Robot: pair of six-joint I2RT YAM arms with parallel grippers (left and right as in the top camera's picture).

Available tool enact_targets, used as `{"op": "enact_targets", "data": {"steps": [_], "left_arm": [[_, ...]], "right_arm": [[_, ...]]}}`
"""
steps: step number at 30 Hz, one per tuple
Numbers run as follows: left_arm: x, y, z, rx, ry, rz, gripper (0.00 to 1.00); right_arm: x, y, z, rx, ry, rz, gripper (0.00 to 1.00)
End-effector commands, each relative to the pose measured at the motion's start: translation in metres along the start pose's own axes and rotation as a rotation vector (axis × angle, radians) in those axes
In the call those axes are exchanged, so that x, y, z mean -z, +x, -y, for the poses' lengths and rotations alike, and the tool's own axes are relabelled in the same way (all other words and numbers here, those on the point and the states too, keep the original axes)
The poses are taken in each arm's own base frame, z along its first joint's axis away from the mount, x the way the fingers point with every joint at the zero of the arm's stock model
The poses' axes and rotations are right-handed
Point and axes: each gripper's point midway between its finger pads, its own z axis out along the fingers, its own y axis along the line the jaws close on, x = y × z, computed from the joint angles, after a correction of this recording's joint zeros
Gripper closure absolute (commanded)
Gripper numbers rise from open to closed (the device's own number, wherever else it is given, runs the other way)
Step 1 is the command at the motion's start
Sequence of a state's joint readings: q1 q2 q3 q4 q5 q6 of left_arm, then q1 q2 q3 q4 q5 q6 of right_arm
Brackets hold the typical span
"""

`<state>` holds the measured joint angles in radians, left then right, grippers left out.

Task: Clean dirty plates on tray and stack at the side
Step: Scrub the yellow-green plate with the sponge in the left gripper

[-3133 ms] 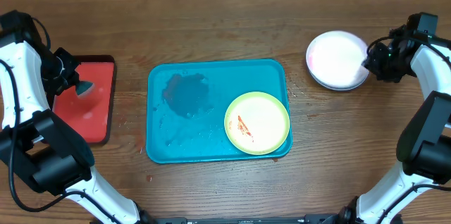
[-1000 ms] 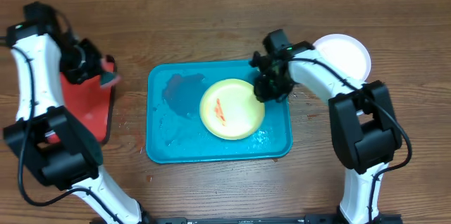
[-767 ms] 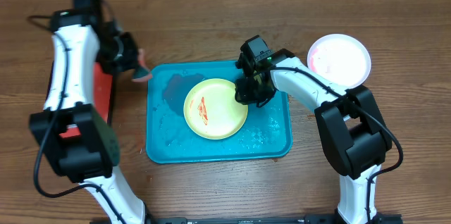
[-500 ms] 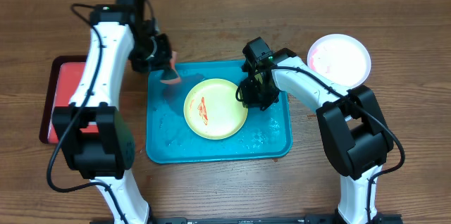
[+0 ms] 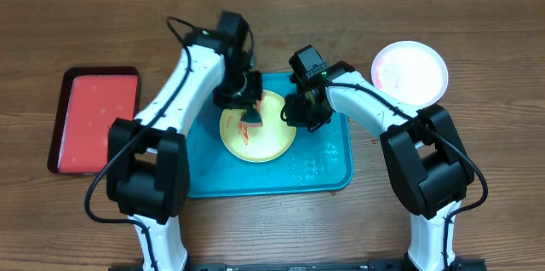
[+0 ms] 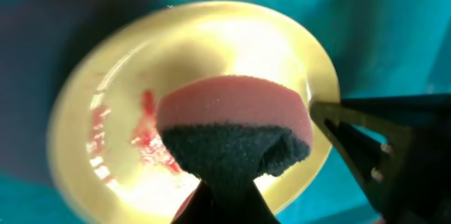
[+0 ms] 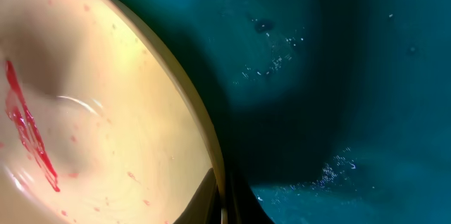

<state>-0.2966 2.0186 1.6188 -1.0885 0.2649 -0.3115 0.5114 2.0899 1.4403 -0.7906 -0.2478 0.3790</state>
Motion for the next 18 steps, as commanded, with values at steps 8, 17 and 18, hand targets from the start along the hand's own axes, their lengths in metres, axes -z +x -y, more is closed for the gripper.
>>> {"op": "enact_targets", "data": {"steps": [8,17,18], "left_arm": [[-0.060,0.021,-0.003,0.162,0.049,0.023,0.96],[-0.047,0.018,-0.111,0.206,-0.349,0.085,0.96],[-0.034,0.014,-0.125,0.211,-0.411,0.093,0.96]], "right_arm": [[-0.010,-0.005,0.006,-0.168,0.024,0.033,0.96],[-0.010,0.005,0.018,-0.167,0.086,0.006,0.96],[-0.010,0.005,0.018,-0.167,0.088,0.006,0.96]]}}
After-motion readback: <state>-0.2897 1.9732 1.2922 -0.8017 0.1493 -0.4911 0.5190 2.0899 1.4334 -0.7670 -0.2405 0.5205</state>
